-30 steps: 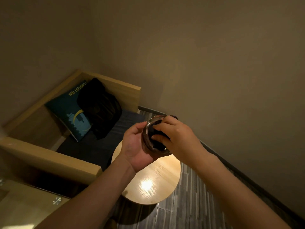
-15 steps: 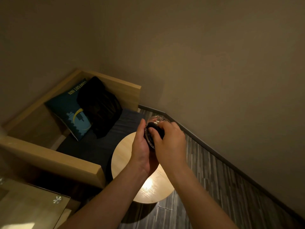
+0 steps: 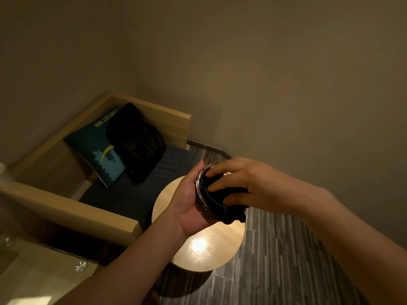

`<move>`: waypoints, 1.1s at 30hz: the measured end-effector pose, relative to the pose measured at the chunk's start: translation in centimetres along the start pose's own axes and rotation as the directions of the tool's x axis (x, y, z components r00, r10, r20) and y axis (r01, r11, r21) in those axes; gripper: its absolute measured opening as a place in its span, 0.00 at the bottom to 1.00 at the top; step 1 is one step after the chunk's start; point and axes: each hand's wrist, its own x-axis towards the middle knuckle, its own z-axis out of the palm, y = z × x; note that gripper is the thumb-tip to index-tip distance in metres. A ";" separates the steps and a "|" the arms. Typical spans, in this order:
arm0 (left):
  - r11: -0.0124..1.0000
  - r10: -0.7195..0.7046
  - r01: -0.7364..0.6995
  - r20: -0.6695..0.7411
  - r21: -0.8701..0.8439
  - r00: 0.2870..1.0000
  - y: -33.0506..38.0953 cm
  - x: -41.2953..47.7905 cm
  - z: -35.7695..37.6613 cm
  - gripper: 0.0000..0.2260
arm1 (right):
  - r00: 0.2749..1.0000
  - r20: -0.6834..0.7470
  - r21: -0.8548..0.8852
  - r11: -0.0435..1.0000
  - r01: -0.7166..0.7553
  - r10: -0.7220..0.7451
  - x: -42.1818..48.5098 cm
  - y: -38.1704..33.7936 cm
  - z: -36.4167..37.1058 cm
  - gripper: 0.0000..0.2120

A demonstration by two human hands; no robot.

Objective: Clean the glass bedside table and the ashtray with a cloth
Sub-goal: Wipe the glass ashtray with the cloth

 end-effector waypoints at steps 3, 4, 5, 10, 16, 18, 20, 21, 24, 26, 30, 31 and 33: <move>0.999 -0.033 0.032 0.051 0.024 0.998 0.2 -0.2 0.5 0.28 | 0.999 -0.035 0.001 1.000 0.031 -0.031 0.5 1.0 0.6 0.18; 0.999 -0.033 0.032 0.057 0.019 0.998 0.2 -0.3 0.5 0.28 | 0.996 -0.076 -0.006 0.999 0.042 -0.043 0.8 1.2 1.1 0.17; 1.000 -0.030 0.029 0.060 0.012 0.998 0.2 -0.3 0.6 0.27 | 0.991 -0.125 -0.010 0.999 0.051 -0.052 1.0 1.4 1.6 0.16; 0.999 0.013 -0.013 0.023 -0.038 1.000 0.2 -0.1 0.4 0.26 | 0.912 -0.397 0.150 0.988 -0.046 0.103 1.5 1.0 5.0 0.12; 0.992 0.089 -0.096 -0.096 -0.076 0.991 -0.8 0.9 -0.8 0.27 | 0.729 -0.518 0.332 0.890 -0.312 0.448 2.6 -1.6 8.2 0.12; 0.987 0.124 -0.135 -0.124 -0.082 0.984 -1.0 1.1 -0.9 0.26 | 0.653 -0.538 0.373 0.846 -0.382 0.532 3.1 -2.3 8.8 0.12; 0.987 0.111 -0.126 -0.140 -0.098 0.984 -1.1 1.3 -0.8 0.26 | 0.613 -0.547 0.385 0.822 -0.420 0.570 3.3 -2.6 9.0 0.11; 0.989 0.093 -0.107 -0.138 -0.101 0.986 -1.1 1.3 -0.7 0.26 | 0.625 -0.544 0.360 0.828 -0.430 0.560 3.3 -2.5 8.8 0.11; 0.995 0.054 -0.062 -0.098 -0.080 0.994 -0.6 1.0 -0.7 0.29 | 0.726 -0.508 0.259 0.886 -0.384 0.464 2.1 -1.6 7.4 0.15; 0.998 0.032 -0.035 -0.061 -0.056 0.998 0.0 0.7 -0.6 0.30 | 0.798 -0.514 0.213 0.948 -0.236 0.314 1.0 -0.7 6.1 0.18; 1.000 0.010 -0.010 -0.023 -0.016 1.000 0.5 0.4 -0.3 0.29 | 0.938 -0.345 0.135 0.987 0.090 -0.038 0.0 0.7 5.1 0.21; 1.000 0.007 -0.007 -0.024 -0.011 1.000 0.4 0.5 -0.4 0.28 | 0.950 -0.306 0.098 0.991 0.090 -0.056 0.1 0.9 5.1 0.22; 1.000 0.001 0.000 -0.017 0.006 1.000 0.3 0.4 -0.2 0.27 | 0.957 -0.288 0.074 0.995 0.066 -0.042 0.4 1.2 5.4 0.22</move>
